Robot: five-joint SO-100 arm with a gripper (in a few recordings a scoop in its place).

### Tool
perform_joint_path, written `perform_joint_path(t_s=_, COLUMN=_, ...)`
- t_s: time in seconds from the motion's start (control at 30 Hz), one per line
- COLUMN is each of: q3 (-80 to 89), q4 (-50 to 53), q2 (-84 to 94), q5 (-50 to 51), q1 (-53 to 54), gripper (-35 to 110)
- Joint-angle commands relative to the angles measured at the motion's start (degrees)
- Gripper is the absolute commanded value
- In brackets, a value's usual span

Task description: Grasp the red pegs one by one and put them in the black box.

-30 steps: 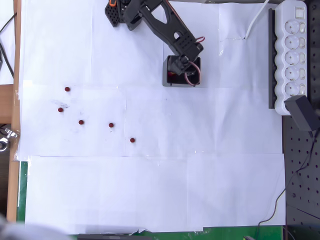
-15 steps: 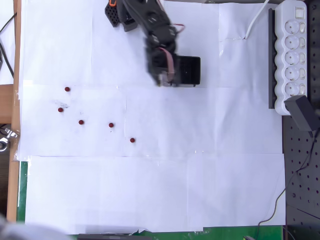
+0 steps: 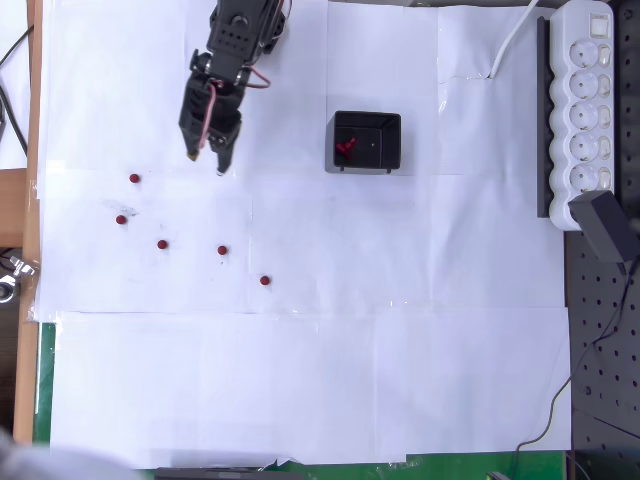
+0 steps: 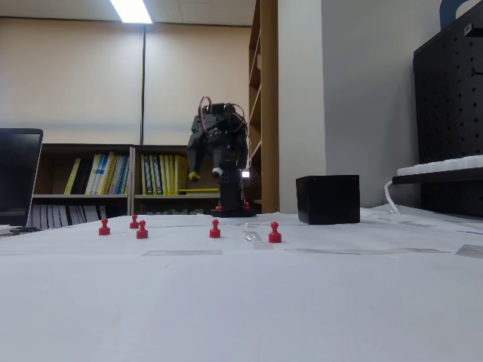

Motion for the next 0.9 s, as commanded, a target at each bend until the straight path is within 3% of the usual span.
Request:
perform_joint_path(t_s=0.0, q3=-1.2, q4=-3.7, q2=0.9, q5=1.6, q1=3.0, gripper=19)
perform_joint_path(t_s=0.37, q3=-16.6, q4=-31.6, q2=5.4, q5=6.8, q1=6.9, gripper=19)
perform_joint_path(t_s=0.87, q3=-17.1, q4=-61.2, q2=27.7, q5=8.1, q1=16.2, gripper=19)
